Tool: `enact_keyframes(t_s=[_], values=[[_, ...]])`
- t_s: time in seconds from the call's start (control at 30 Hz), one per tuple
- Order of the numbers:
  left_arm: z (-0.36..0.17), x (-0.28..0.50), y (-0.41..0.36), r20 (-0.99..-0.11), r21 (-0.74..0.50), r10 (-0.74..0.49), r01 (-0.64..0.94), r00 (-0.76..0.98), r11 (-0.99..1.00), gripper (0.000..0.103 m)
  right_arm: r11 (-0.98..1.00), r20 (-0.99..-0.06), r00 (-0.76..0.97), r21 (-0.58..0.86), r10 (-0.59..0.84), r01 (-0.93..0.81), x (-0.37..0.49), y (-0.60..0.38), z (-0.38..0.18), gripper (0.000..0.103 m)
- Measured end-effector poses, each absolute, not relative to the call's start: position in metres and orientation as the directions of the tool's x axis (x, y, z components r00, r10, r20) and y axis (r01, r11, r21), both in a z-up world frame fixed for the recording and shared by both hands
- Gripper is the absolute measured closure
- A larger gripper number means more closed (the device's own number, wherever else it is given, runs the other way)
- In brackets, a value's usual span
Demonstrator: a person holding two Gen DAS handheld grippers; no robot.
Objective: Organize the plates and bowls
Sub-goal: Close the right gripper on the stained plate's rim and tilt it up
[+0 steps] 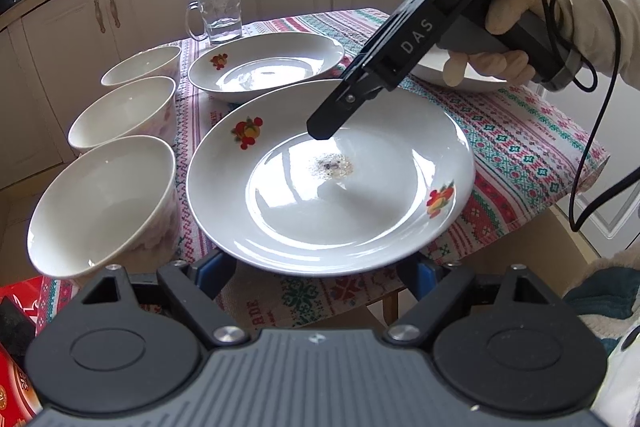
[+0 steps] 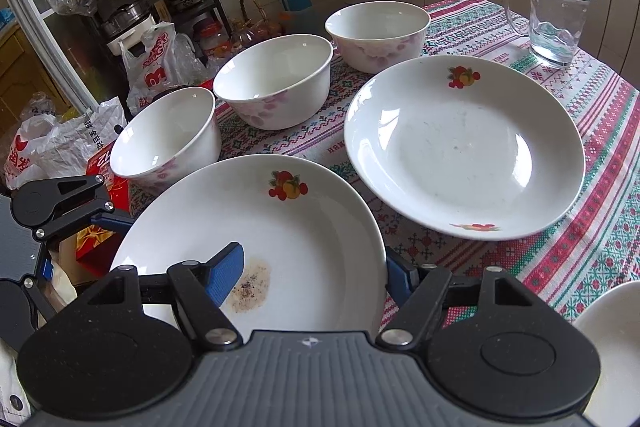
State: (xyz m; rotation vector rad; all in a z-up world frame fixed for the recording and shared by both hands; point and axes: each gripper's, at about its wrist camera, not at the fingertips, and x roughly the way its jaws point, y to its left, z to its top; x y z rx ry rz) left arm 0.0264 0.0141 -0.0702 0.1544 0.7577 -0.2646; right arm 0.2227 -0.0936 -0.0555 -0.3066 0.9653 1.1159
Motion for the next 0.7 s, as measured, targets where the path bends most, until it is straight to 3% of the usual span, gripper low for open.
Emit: enact_keyframes(t_s=[0.7], values=[[-0.079, 0.032, 0.022, -0.676, 0.012, -0.266, 0.371, 0.687, 0.928, 0.012, 0.428, -0.78, 0.056, 0.281, 0.624, -0.859, 0.227, -0.096, -0.066, 0.02]])
